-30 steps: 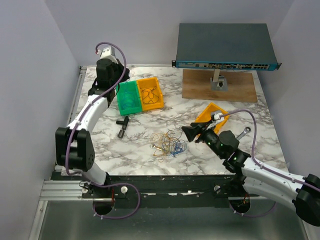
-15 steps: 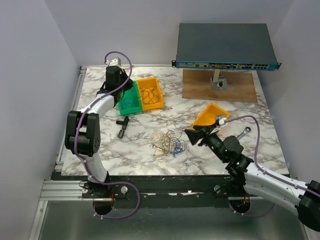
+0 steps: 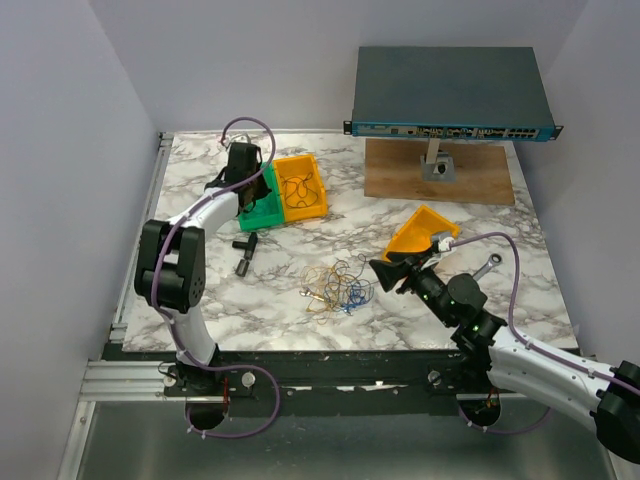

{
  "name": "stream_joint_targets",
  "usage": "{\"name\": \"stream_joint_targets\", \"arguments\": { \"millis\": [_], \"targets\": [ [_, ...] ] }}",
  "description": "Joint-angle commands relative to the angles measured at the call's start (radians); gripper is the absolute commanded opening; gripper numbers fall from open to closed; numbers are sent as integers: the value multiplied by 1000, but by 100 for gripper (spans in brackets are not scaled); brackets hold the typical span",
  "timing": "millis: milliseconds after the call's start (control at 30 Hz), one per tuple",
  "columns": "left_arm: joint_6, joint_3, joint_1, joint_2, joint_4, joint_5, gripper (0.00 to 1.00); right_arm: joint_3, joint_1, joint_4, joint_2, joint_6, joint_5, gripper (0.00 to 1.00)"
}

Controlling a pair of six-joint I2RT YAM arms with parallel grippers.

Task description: Untangle the cables

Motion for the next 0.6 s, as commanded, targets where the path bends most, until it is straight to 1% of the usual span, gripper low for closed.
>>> {"name": "stream_joint_targets", "arguments": {
  "millis": [0, 67, 100, 167, 200, 267, 300, 367, 567],
  "targets": [
    [22, 100, -22, 89, -162, -3, 0, -12, 3, 27, -9, -2, 11, 61],
    [36, 157, -29, 115, -239, -6, 0, -9, 3, 20, -7, -2, 11, 61],
    [41, 181, -27, 125, -261, 11, 7, -8, 2, 17, -6, -1, 10, 61],
    [63, 228, -28, 137, -318, 23, 32, -6, 3, 8, 1, 4, 13, 61],
    [69, 239, -28, 134, -339, 16, 48, -1, 3, -6, 5, 4, 17, 61],
    [69, 238, -29, 107, -357, -6, 62, 13, 3, -43, 19, 13, 34, 61],
    [69, 230, -29, 85, -357, -13, 66, 20, 2, -58, 24, 13, 39, 61],
    [69, 214, -28, 46, -359, -24, 72, 27, 3, -79, 31, 15, 40, 61],
    [88, 200, -30, -63, -383, -4, 75, 48, 3, -113, 51, 26, 31, 61]
  ]
}}
